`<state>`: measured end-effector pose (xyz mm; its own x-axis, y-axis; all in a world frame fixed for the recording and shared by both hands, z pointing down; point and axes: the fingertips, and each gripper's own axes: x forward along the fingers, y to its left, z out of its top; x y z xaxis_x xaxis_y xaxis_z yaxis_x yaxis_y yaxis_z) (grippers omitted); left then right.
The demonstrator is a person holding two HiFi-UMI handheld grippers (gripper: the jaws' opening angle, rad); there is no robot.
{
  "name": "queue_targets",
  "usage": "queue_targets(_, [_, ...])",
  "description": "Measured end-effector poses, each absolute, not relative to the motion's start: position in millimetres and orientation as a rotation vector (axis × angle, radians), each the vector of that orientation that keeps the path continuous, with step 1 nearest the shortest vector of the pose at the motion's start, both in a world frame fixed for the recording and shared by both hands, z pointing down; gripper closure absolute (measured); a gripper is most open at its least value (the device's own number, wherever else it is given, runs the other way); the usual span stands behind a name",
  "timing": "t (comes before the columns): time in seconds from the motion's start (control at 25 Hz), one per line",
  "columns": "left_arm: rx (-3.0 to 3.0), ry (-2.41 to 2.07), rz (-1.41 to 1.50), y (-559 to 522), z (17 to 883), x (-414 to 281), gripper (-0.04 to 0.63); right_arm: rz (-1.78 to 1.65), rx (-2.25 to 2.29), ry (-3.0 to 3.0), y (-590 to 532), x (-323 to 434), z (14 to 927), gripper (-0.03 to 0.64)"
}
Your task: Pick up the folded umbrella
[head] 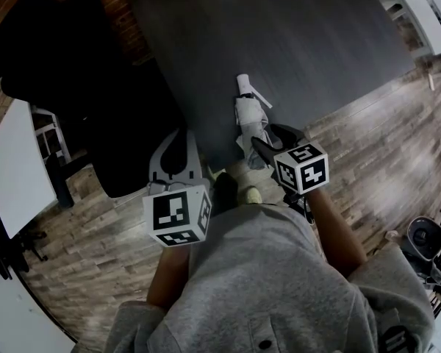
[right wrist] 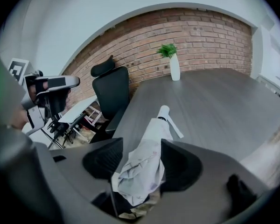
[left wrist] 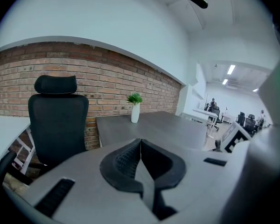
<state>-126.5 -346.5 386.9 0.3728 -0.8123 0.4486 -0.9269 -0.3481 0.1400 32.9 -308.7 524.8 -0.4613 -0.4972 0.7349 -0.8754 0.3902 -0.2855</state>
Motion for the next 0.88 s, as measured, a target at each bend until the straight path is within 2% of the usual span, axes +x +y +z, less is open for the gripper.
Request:
queue_targets(0.4, [2.265,-1.497,0.447,-363.9,397.6,-132.3,0.583,1.099,1.079,-1.967,-296.7,31.1,582.9,0.278])
queue_targets(0.72, [2.241,-1.501,0.460,-367.8,405.2,-137.4,0.583,1.285,1.043,-1.881,-290.4,25.3,610.2,0.267])
queue_targets(0.88, [2.236,-1.506,0.463,-366.5,404.9,-140.7,0.583,1.246,0.997,-1.854,-288.8,14.0,612.7,0.267])
